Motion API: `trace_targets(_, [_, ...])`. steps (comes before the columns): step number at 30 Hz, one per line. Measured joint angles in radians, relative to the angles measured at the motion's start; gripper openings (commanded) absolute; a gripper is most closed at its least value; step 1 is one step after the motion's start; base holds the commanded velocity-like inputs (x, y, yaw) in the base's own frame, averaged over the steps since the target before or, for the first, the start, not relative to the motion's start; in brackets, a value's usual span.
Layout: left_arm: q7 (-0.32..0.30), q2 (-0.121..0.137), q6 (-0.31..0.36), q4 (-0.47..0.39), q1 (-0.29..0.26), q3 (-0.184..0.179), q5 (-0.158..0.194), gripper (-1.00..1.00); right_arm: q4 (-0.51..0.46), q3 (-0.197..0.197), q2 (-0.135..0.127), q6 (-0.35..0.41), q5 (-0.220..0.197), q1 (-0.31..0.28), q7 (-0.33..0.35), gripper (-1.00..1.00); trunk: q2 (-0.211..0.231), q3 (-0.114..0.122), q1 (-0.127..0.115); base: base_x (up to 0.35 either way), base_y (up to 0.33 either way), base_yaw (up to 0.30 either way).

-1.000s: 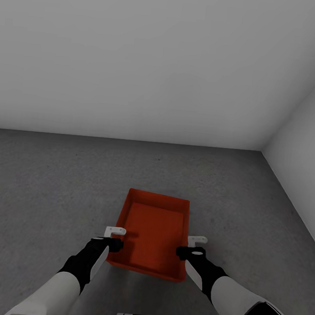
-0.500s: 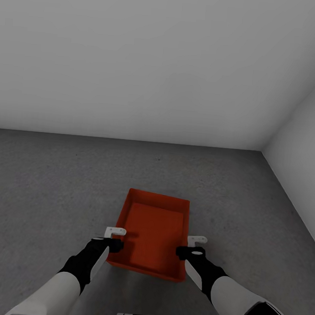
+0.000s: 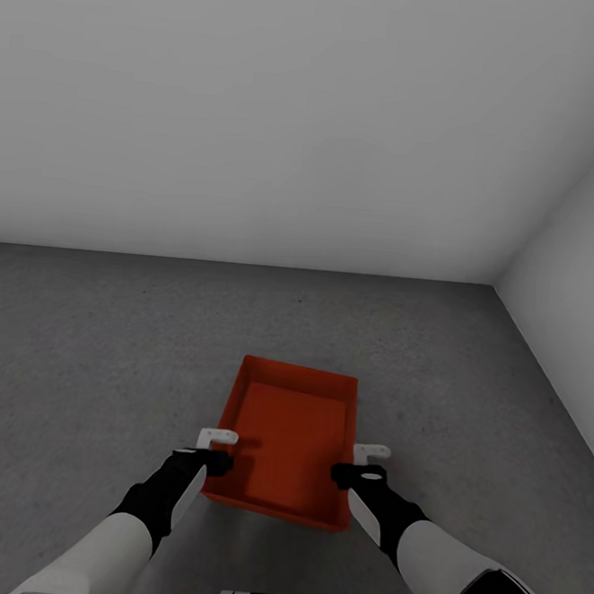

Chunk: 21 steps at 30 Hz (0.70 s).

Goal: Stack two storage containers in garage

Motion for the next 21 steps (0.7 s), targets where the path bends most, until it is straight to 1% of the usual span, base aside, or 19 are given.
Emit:
trace_targets(6, [-0.014, 0.0, -0.004, -0.01, 0.0, 0.001, 0.005, 1.0, 0.0, 0.0, -0.001, 0.002, -0.001, 0.0, 0.0, 1.0, 0.0, 0.0, 0.0, 0.0, 0.0, 0.0])
trace_targets(14, [-0.016, 0.002, -0.003, -0.012, 0.0, 0.001, 0.005, 1.0, 0.008, 0.0, -0.004, 0.003, 0.0, 0.0, 0.0, 1.0, 0.0, 0.0, 0.0, 0.0, 0.0, 0.0])
trace_targets(21, [-0.016, 0.002, -0.004, -0.01, 0.0, 0.0, 0.004, 1.0, 0.011, 0.0, 0.002, 0.004, 0.001, 0.0, 0.002, 1.0, 0.0, 0.0, 0.0, 0.0, 0.0, 0.0])
